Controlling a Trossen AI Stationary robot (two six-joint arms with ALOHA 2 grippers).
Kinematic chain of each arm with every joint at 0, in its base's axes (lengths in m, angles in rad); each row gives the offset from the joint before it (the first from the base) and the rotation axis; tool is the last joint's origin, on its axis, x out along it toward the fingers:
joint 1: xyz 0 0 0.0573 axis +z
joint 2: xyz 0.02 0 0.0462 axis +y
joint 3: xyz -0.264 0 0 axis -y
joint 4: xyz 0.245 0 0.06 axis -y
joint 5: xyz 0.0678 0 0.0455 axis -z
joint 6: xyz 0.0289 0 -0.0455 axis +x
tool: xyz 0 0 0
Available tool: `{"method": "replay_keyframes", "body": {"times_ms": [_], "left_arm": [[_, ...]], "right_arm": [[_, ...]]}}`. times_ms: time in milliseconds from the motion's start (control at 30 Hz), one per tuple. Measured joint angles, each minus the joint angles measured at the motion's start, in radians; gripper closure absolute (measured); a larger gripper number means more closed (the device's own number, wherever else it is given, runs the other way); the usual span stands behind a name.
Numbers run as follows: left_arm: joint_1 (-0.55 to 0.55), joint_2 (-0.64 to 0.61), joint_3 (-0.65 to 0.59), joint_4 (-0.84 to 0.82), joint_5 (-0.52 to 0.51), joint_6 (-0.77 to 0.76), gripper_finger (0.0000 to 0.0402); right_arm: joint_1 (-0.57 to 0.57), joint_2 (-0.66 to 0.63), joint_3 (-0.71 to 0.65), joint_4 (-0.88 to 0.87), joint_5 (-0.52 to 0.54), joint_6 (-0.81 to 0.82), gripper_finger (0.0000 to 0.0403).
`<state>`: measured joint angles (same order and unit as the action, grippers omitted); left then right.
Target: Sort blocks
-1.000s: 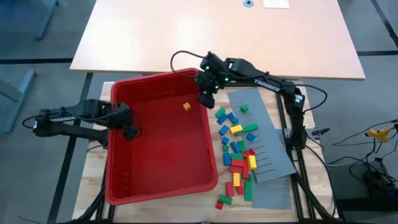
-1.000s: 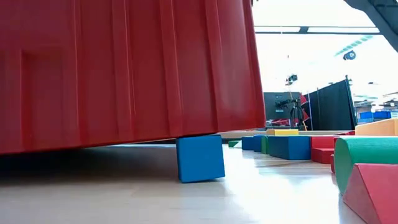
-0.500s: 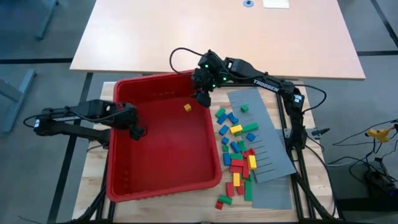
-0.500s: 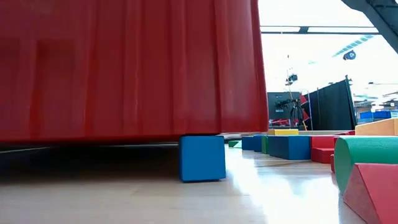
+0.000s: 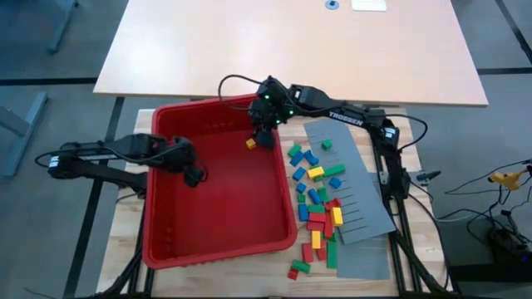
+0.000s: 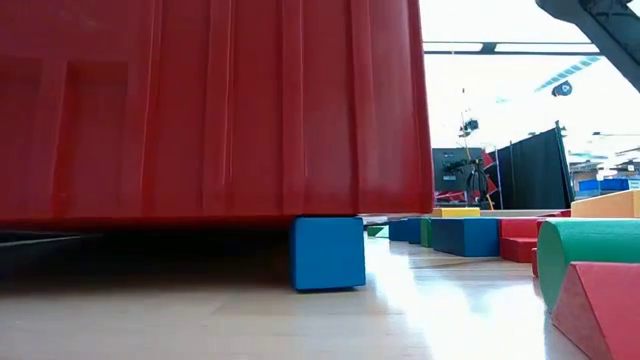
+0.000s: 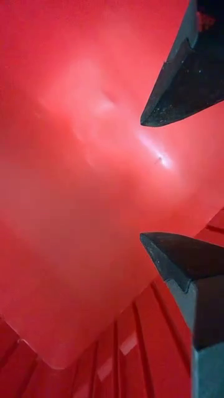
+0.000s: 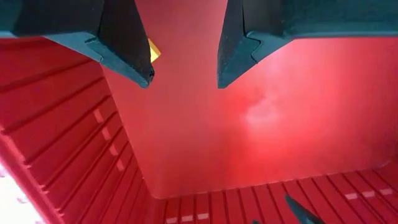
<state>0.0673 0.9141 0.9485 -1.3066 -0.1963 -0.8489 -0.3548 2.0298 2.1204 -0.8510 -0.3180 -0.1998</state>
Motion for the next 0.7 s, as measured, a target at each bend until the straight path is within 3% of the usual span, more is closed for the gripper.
{"method": "replay_keyframes", "body": {"times_ms": [700], "left_arm": [[0.0, 0.024, 0.001, 0.088, 0.038, -0.028, 0.0125]], "right_arm": [[0.041, 0.191, 0.002, -0.045, -0.005, -0.01, 0.0251]]}}
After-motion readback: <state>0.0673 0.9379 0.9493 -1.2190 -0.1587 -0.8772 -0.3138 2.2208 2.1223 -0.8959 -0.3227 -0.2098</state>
